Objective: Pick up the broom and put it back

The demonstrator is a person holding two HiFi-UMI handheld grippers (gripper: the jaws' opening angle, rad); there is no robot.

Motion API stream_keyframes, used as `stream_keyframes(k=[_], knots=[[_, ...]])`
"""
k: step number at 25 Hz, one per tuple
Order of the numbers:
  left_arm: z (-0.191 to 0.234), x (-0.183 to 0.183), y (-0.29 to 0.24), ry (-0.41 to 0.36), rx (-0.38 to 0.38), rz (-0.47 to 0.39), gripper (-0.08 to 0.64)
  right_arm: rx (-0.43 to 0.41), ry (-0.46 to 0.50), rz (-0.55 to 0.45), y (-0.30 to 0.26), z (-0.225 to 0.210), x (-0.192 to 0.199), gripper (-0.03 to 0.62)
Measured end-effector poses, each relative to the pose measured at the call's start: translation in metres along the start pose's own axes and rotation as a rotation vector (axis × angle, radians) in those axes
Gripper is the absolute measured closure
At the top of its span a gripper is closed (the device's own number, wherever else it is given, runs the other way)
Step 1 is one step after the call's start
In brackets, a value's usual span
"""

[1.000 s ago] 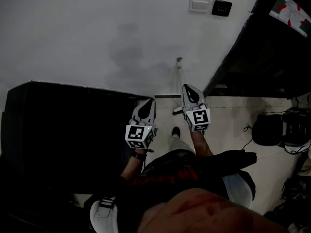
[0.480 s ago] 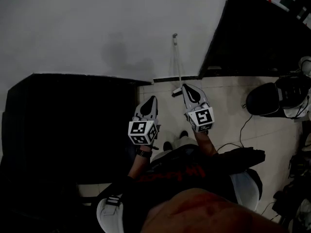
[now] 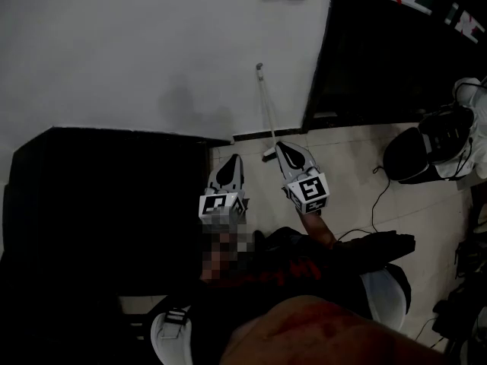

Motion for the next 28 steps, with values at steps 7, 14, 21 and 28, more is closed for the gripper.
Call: stream_keyframes(k=[7,14,21,28], knots=[[-0.015,0.0,0.008,0.005,0.015,0.002,0.554,-0.025,-0.022,-0.004,0.016,0.008,0.0,0.592],[-0.023,0.01,0.006,0.024,0.045,0.026,0.554,-0.028,-0.047,0.017,0.022,0.007,0.009,0.592],[-0.021,0.013,0.006,0.033,0.051,0.039,0.554,-0.037,-0.055,0.023,0.017,0.01,0.009,0.592],[-0.022,0.008,0.0,0.03,0.07,0.034,0.554,-0.057,-0.058,0.031,0.011,0.008,0.008,0.592]])
Point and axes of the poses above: the fingertips, and each gripper's own axes: y backward along the fingers, z to its left, x out of its underside, the point moved 1 cm from there along y, backward along the fingers, and after that the axes turned 4 degrees about -y, right-handed, at the moved point
